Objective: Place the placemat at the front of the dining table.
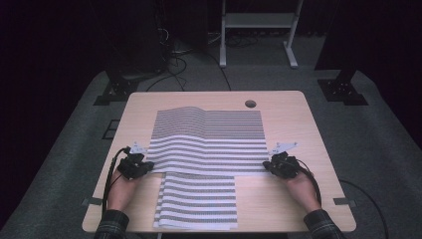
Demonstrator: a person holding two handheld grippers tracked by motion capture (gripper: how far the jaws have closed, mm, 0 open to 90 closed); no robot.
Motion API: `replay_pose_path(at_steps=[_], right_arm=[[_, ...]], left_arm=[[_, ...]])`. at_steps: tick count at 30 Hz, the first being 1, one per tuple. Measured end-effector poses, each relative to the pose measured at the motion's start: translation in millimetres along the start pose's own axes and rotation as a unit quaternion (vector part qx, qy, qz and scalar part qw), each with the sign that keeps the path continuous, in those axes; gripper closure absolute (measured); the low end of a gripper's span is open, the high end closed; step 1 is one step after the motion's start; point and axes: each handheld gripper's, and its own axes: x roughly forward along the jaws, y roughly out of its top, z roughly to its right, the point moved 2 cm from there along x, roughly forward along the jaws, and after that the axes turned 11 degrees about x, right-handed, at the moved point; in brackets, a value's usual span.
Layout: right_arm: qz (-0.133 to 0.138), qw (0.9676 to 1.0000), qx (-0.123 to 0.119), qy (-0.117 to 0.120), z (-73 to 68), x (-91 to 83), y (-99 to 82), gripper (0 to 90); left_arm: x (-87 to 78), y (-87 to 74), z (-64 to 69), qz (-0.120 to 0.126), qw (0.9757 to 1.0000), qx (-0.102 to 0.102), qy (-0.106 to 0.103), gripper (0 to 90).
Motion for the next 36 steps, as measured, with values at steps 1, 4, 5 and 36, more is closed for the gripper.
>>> replay_pose_path(at_steps=[1, 4, 5, 36], right_arm=[[-0.002, 1.0, 0.002, -0.001, 1.3, 0.5, 1.1, 89.3], [0.005, 1.0, 0.006, -0.005, 5.1, 2.9, 3.2, 89.3], [0.007, 0.9999, 0.009, -0.003, 6.6, 3.4, 3.6, 89.3], [0.01, 0.9979, 0.046, -0.044, 37.6, 33.0, 43.8, 89.5]], left_arm=[[1.2, 1.9, 0.0, -0.003, 1.0, 0.002, 0.003, 87.9], [5.8, 7.7, -1.6, -0.004, 0.9999, 0.006, 0.008, 88.0], [6.8, 8.5, -2.3, -0.003, 0.9999, 0.005, 0.008, 88.0], [38.5, 41.6, -31.6, 0.001, 0.9996, -0.006, 0.028, 90.0]])
